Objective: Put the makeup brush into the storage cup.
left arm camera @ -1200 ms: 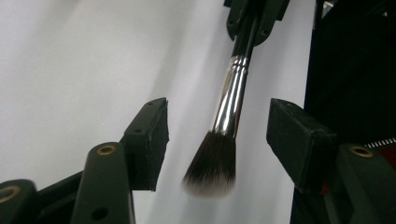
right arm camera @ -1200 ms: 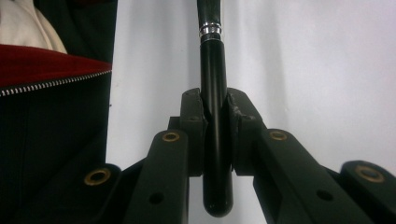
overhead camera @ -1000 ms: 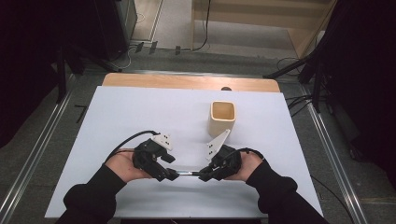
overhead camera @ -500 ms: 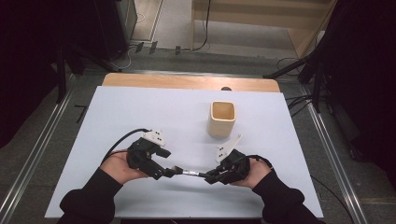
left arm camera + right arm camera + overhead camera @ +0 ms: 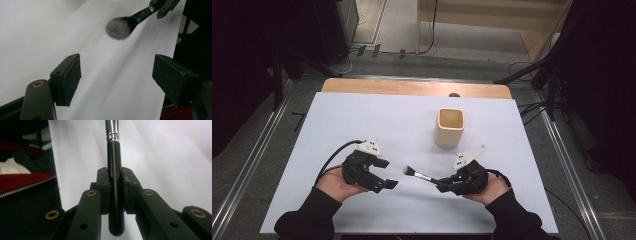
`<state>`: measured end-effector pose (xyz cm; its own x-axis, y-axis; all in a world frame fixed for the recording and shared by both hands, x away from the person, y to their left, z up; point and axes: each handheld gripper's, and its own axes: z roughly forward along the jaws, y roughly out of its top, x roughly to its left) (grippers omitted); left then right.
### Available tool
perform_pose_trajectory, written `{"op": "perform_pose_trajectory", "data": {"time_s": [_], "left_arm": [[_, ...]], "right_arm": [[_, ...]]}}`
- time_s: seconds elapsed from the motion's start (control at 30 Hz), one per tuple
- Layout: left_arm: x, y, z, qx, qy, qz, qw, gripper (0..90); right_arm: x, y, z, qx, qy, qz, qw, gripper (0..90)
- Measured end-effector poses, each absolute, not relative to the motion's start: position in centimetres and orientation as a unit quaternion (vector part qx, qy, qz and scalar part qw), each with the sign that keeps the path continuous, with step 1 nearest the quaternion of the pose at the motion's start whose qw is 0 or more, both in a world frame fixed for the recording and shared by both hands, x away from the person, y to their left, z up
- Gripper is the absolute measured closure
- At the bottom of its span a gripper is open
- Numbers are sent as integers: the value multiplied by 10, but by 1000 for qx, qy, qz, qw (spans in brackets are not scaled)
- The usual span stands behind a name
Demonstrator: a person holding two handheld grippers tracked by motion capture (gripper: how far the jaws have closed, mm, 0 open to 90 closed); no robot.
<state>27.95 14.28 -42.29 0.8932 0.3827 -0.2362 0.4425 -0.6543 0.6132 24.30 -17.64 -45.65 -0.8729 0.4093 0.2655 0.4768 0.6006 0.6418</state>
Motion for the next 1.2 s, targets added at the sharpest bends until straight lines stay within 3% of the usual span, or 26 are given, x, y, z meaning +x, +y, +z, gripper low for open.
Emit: {"op": "perform_pose_trajectory", "data": {"time_s": [1.2], "left_arm": [[270, 126, -431, 834, 319, -81, 442, 298]], "right_arm": [[236, -173, -456, -332, -817, -471, 6, 794]]}}
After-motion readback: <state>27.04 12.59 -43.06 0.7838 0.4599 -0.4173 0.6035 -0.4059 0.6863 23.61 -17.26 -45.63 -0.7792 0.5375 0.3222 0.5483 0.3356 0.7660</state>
